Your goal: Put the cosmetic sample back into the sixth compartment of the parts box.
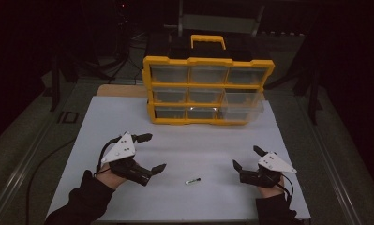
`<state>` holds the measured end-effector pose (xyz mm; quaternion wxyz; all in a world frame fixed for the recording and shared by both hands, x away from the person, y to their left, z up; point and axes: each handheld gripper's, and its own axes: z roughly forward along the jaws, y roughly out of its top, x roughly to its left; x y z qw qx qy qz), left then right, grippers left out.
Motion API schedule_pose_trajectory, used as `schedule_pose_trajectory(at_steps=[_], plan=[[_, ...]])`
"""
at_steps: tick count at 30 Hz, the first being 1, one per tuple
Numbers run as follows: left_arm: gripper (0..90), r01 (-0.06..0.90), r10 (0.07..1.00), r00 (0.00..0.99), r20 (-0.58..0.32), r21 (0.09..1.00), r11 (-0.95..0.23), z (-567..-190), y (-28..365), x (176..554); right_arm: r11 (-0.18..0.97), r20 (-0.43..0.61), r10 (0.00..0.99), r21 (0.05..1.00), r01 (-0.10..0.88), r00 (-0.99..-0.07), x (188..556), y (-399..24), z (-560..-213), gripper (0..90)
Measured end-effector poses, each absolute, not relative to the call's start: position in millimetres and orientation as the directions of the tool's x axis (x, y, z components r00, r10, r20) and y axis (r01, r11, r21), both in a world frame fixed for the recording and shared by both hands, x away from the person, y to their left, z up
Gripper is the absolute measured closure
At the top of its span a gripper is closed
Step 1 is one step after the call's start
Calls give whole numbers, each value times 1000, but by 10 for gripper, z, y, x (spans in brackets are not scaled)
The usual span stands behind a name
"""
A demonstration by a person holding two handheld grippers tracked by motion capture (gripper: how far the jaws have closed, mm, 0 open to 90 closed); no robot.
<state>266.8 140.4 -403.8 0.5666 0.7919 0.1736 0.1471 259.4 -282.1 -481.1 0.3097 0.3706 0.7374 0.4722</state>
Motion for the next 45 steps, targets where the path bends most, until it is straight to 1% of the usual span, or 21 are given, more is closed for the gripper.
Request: schedule_pose_trajectory(at_steps=[10, 13, 15, 22, 26, 38, 45], plan=[[0, 103, 371, 928, 27, 941, -324, -4118, 1089, 2750, 280, -105, 836, 926, 254, -538, 2597, -2822, -4815, 76], [0, 107, 364, 931, 22, 938, -329, -4133, 1061, 2756, 282, -108, 836, 925, 253, -538, 2596, -2820, -4816, 76], [0, 114, 333, 943, 8, 932, -345, -4194, 966, 2777, 282, -108, 836, 925, 253, -538, 2594, -2818, -4813, 76], [0, 113, 308, 951, 11, 918, -380, -4319, 852, 2809, 281, -107, 836, 926, 253, -539, 2593, -2817, -4816, 76], [1, 129, 294, 956, -6, 907, -400, -4400, 778, 2826, 280, -103, 835, 925, 257, -540, 2597, -2817, -4821, 76], [1, 206, 253, 963, -89, 851, -483, -4675, 535, 2848, 280, -100, 833, 924, 260, -544, 2602, -2815, -4828, 76], [0, 212, 257, 963, -85, 828, -520, -4775, 457, 2850, 281, -99, 833, 924, 261, -545, 2604, -2817, -4829, 76]])
